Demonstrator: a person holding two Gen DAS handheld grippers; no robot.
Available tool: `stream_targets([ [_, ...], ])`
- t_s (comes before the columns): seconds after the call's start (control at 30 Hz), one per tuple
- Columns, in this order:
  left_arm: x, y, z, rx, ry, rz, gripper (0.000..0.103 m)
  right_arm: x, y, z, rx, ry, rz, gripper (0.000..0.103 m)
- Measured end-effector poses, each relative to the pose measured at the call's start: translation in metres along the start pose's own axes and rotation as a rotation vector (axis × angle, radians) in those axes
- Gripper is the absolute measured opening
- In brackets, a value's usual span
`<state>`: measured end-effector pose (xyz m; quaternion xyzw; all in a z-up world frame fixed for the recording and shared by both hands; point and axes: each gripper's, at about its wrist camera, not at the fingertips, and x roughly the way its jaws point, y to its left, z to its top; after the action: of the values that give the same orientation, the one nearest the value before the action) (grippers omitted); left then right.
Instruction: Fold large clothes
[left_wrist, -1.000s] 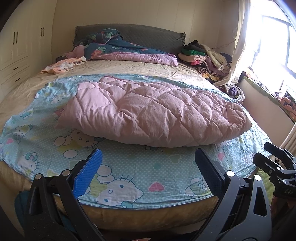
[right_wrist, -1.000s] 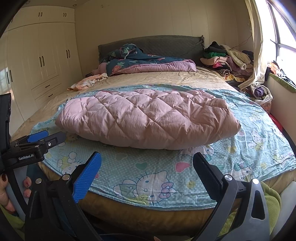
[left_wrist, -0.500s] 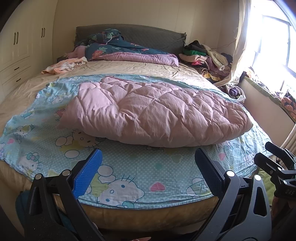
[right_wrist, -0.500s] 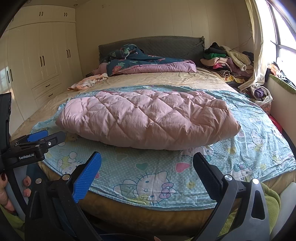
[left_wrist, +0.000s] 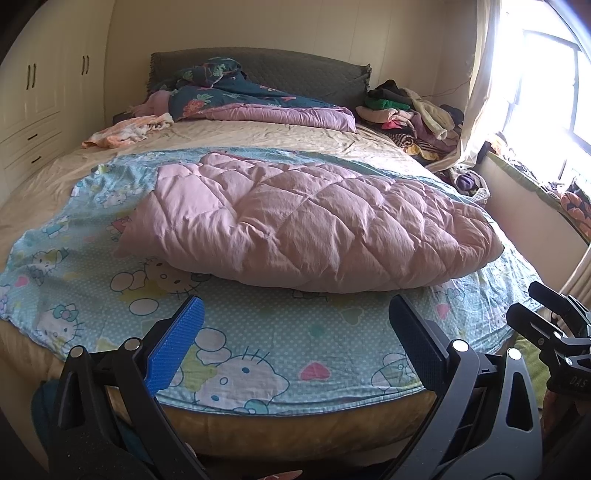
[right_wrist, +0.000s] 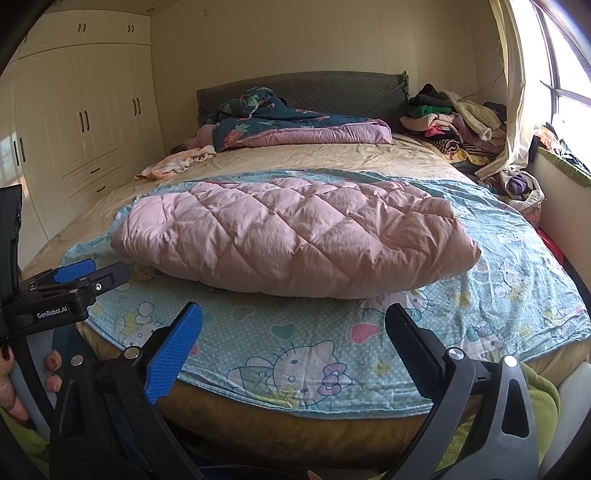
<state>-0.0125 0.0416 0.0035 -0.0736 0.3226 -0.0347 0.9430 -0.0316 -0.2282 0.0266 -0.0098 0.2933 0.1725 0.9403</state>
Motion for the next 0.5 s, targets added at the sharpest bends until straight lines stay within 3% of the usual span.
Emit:
stream_targets([
  [0.5, -0.0039, -0.0006, -0.0020, 0.022, -0.003, -0.002, 0.094, -0.0026, -0.0003, 0.0015, -0.004, -0.008, -0.007, 0.099],
])
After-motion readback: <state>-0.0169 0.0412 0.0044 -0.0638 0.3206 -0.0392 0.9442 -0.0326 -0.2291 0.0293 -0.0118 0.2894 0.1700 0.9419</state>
